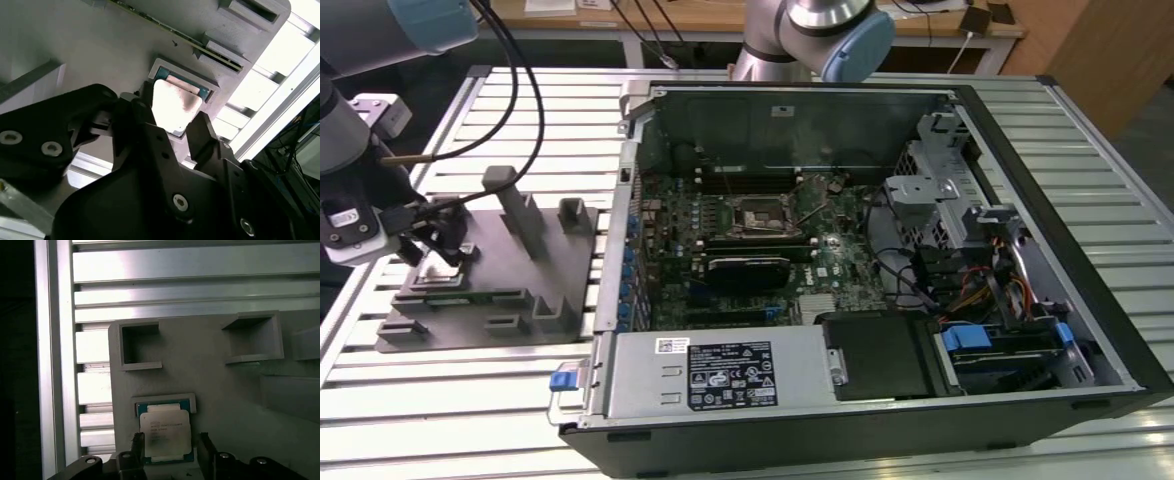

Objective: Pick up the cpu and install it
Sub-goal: 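Pick up the cpu and move it towards the insertion slot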

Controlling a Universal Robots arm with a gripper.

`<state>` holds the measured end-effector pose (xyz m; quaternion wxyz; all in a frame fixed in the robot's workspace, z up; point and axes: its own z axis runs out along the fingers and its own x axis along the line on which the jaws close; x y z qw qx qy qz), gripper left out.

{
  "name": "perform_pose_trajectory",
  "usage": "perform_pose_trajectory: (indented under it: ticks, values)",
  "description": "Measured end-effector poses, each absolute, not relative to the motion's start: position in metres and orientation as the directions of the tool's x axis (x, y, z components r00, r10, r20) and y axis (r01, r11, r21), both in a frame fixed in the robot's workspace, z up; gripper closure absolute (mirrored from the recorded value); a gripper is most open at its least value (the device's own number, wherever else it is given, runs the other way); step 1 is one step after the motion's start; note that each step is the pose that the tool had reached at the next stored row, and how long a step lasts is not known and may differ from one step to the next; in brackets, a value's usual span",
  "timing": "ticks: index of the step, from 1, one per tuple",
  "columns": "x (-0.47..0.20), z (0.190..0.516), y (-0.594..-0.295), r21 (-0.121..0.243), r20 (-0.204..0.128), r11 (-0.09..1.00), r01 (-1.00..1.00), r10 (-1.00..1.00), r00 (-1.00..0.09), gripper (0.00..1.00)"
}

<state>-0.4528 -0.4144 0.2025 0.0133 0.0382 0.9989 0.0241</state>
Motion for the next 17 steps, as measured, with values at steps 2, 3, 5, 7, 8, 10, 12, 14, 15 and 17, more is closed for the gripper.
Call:
perform_pose_trajectory:
  ticks: [2,3,5,7,8,10,12,14,15,17]
  values:
    - [-0.4528,0.2024,-0.4144,0.049,-0.025,0.996,0.076,0.077,-0.997,0.42]
    - [-0.4528,0.2024,-0.4144,0.049,-0.025,0.996,0.076,0.077,-0.997,0.42]
    - [-0.4528,0.2023,-0.4144,0.049,-0.025,0.996,0.076,0.077,-0.997,0.35]
    - [-0.4528,0.2022,-0.4144,0.049,-0.025,0.996,0.075,0.076,-0.997,0.35]
    - [-0.4528,0.2019,-0.4144,0.049,-0.025,0.996,0.072,0.073,-0.997,0.35]
    - [-0.4528,0.2016,-0.4144,0.049,-0.025,0.997,0.063,0.064,-0.998,0.35]
    - [-0.4528,0.2010,-0.4143,0.052,-0.025,0.997,0.062,0.063,-0.998,0.35]
    - [-0.4529,0.2003,-0.4143,0.053,-0.025,0.997,0.062,0.063,-0.998,0.35]
    - [-0.4530,0.2001,-0.4143,0.053,-0.025,0.997,0.062,0.063,-0.998,0.35]
    - [-0.4534,0.1994,-0.4143,0.053,-0.025,0.997,0.062,0.063,-0.998,0.35]
